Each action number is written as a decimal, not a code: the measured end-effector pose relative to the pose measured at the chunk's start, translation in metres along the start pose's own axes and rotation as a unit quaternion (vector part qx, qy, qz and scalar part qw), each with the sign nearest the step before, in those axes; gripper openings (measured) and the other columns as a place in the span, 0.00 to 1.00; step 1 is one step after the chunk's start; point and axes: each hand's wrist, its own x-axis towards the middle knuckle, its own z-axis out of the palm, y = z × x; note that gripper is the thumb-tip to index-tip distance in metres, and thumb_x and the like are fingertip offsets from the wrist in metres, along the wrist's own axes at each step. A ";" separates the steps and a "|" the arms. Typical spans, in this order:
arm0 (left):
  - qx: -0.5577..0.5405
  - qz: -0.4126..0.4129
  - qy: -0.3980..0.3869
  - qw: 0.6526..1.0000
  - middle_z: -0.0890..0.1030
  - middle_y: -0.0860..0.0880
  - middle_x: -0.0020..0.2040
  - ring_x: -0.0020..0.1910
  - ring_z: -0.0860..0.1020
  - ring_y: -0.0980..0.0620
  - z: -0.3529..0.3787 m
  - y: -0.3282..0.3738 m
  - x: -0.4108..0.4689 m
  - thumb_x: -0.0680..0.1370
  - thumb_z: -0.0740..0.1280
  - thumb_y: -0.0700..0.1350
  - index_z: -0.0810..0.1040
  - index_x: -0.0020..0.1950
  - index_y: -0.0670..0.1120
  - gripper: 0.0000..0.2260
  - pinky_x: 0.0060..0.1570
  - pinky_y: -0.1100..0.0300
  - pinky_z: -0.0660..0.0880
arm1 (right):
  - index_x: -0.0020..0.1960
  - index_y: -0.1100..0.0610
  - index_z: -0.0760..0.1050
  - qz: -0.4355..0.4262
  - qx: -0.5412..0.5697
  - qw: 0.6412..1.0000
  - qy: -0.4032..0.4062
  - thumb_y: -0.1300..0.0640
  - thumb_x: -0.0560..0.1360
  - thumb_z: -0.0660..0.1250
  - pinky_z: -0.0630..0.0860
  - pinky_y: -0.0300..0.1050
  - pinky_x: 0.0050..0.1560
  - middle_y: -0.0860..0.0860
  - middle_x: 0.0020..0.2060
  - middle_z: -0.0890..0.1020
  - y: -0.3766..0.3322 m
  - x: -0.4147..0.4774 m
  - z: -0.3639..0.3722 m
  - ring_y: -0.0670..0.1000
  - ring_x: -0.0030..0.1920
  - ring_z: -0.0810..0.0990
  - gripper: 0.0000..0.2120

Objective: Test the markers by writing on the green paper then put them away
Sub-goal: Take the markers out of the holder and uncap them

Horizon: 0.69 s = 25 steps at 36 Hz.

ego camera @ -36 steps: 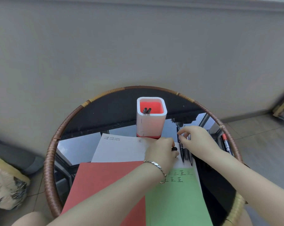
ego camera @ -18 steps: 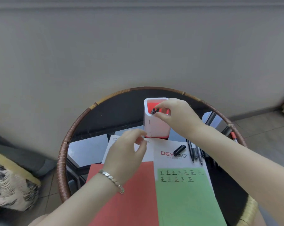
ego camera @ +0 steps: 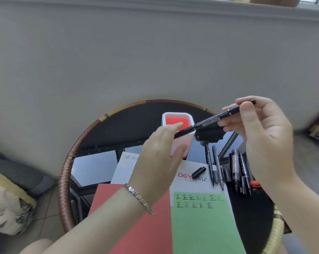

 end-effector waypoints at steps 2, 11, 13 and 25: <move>-0.015 -0.008 -0.016 1.000 0.77 0.53 0.48 0.47 0.73 0.58 0.005 0.005 -0.003 0.77 0.57 0.49 0.73 0.58 0.46 0.13 0.47 0.65 0.72 | 0.46 0.53 0.73 0.066 0.048 0.997 -0.001 0.55 0.74 0.61 0.79 0.36 0.39 0.49 0.34 0.83 0.002 -0.006 0.000 0.46 0.34 0.82 0.04; -0.020 -0.028 -0.122 0.992 0.75 0.50 0.46 0.42 0.72 0.53 0.013 0.010 -0.015 0.80 0.55 0.42 0.73 0.57 0.45 0.10 0.42 0.59 0.69 | 0.43 0.58 0.78 0.195 0.049 0.977 -0.072 0.63 0.73 0.65 0.78 0.34 0.37 0.51 0.32 0.84 0.026 -0.036 0.012 0.47 0.34 0.83 0.03; -0.033 -0.025 -0.129 0.991 0.76 0.50 0.46 0.42 0.72 0.55 0.012 0.010 -0.017 0.80 0.53 0.43 0.72 0.56 0.46 0.11 0.42 0.59 0.69 | 0.42 0.57 0.78 0.195 0.047 0.977 -0.068 0.62 0.73 0.65 0.78 0.35 0.37 0.50 0.31 0.84 0.029 -0.039 0.015 0.47 0.35 0.83 0.04; 0.005 0.008 -0.071 0.997 0.64 0.55 0.25 0.26 0.65 0.52 0.004 0.002 -0.024 0.76 0.49 0.55 0.71 0.43 0.44 0.17 0.26 0.60 0.62 | 0.39 0.59 0.77 0.185 0.064 0.977 -0.090 0.64 0.73 0.64 0.75 0.34 0.34 0.49 0.25 0.77 0.031 -0.043 0.025 0.45 0.29 0.75 0.06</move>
